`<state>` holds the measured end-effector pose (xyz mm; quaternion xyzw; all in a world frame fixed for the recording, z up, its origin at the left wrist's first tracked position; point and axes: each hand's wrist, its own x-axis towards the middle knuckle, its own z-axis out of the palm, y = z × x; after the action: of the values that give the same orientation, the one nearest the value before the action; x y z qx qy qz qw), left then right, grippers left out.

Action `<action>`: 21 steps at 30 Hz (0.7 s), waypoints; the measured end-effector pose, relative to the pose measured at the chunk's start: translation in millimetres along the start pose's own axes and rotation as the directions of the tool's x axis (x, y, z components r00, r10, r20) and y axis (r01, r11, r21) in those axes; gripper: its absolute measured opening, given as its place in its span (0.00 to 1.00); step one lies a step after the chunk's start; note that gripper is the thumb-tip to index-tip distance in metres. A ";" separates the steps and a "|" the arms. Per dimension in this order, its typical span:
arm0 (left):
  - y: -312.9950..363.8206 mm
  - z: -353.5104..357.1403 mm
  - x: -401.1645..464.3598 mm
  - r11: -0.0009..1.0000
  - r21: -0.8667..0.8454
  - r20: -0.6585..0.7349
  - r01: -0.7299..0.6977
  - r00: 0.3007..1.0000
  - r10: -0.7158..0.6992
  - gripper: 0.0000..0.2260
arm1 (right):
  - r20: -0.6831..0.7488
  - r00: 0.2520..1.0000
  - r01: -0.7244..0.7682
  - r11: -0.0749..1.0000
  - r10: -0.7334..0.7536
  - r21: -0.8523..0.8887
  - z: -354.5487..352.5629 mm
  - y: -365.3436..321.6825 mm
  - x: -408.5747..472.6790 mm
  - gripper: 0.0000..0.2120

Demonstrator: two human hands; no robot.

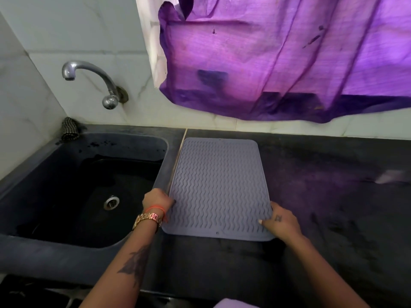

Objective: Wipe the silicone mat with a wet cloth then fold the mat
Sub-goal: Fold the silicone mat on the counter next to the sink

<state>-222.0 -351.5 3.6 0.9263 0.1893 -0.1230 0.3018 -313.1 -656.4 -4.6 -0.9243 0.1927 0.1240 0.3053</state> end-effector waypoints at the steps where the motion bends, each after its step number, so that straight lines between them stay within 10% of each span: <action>1: -1.1 -1.2 -2.4 1.000 0.012 0.018 0.006 1.000 -0.006 0.10 | 0.004 1.000 0.004 1.000 -0.004 0.005 0.1 1.1 -1.2 0.27; 21: -10.7 -25.4 -4.9 0.979 -0.177 0.177 0.103 0.982 -0.072 0.18 | 0.136 0.990 -0.107 0.874 0.047 0.474 -22.9 -9.3 -7.0 0.28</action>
<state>-228.1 -329.5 19.8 0.8711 0.2144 -0.1964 0.3959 -312.8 -661.6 20.5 -0.8023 0.2355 0.1398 0.5304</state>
